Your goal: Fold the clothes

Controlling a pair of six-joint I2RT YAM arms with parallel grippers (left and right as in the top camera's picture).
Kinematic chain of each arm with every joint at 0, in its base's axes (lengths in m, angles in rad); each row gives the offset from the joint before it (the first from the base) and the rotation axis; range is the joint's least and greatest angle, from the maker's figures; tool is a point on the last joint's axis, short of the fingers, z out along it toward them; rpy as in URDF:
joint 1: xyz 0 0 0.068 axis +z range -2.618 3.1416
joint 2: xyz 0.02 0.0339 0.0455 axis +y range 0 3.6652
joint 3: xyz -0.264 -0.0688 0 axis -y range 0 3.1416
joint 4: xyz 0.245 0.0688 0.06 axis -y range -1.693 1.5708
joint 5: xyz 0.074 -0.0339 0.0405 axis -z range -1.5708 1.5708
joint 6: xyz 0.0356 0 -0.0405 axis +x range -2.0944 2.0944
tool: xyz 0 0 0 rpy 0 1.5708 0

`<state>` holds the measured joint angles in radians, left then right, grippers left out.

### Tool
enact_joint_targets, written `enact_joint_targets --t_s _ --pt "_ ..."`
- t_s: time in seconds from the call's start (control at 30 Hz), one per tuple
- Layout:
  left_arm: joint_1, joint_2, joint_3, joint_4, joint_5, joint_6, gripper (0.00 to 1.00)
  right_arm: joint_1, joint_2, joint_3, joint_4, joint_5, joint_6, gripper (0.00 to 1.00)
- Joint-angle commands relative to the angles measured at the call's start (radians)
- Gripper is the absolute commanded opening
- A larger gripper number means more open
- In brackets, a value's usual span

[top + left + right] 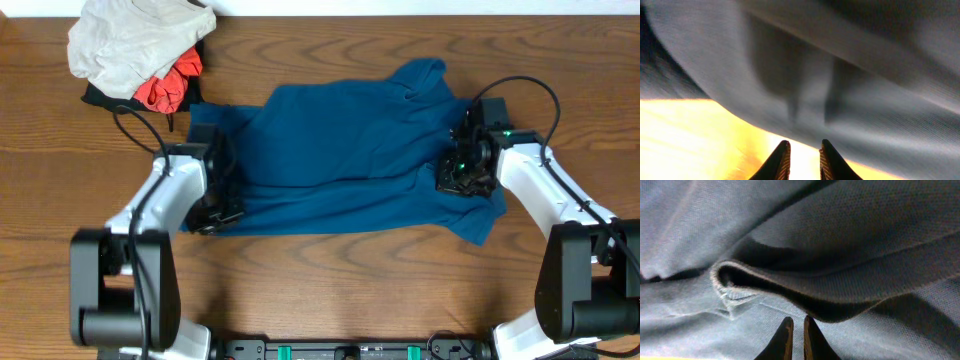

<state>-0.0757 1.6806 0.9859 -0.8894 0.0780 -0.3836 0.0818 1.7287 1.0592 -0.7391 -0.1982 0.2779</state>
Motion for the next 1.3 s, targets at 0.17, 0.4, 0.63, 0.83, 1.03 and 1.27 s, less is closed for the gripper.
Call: enact_joint_targets --t_s 0.17,0.4,0.63,0.83,1.03,1.27 --pt "-0.139 -0.111 0.000 0.086 0.072 -0.064 0.21 0.002 -0.008 -0.114 0.121 0.015 0.051 0.08" --pt "-0.167 -0.069 0.000 0.170 0.159 -0.074 0.21 0.002 -0.008 -0.125 0.157 0.042 0.051 0.08" --pt "-0.148 -0.008 0.000 0.130 -0.004 -0.103 0.21 -0.017 -0.008 -0.125 0.177 0.088 0.051 0.08" --pt "-0.092 0.016 0.000 0.101 -0.089 -0.108 0.21 -0.037 -0.008 -0.125 0.195 0.090 0.051 0.07" --pt "-0.035 0.038 0.000 0.102 -0.095 -0.108 0.21 -0.066 -0.008 -0.125 0.200 0.090 0.051 0.07" --pt "-0.019 0.091 0.000 0.123 -0.098 -0.099 0.21 -0.111 -0.008 -0.125 0.193 0.090 0.052 0.03"
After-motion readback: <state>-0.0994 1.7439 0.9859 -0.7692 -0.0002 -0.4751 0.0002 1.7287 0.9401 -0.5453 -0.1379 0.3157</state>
